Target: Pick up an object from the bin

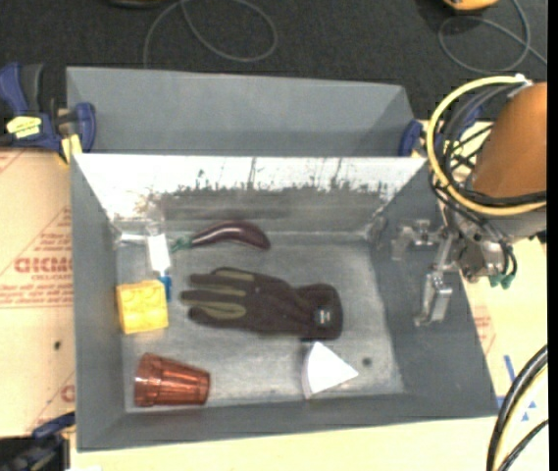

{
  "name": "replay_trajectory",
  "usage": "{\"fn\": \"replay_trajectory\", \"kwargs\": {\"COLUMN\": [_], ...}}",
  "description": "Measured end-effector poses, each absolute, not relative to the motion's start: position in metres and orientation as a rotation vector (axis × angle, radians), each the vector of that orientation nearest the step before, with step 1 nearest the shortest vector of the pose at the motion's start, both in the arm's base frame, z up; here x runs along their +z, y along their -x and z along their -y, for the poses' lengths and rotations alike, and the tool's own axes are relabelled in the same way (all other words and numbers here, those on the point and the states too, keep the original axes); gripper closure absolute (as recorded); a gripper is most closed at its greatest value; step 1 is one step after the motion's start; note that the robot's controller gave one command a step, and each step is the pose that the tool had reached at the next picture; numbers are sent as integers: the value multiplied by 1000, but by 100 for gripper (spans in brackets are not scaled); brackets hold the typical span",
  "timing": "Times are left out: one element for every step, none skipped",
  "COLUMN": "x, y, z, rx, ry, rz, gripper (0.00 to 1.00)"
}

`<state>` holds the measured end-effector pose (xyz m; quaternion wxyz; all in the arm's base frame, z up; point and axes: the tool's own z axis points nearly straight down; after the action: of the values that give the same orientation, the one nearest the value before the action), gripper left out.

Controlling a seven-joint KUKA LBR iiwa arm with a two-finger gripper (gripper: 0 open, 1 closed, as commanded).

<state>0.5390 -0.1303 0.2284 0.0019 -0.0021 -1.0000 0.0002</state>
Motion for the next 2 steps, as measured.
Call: {"fn": "replay_trajectory", "kwargs": {"x": [233, 207], "y": [-540, -545], "z": [130, 108], "rx": [3, 5], "ry": [1, 120], "rz": [3146, 3148], "gripper": [0, 0]}}
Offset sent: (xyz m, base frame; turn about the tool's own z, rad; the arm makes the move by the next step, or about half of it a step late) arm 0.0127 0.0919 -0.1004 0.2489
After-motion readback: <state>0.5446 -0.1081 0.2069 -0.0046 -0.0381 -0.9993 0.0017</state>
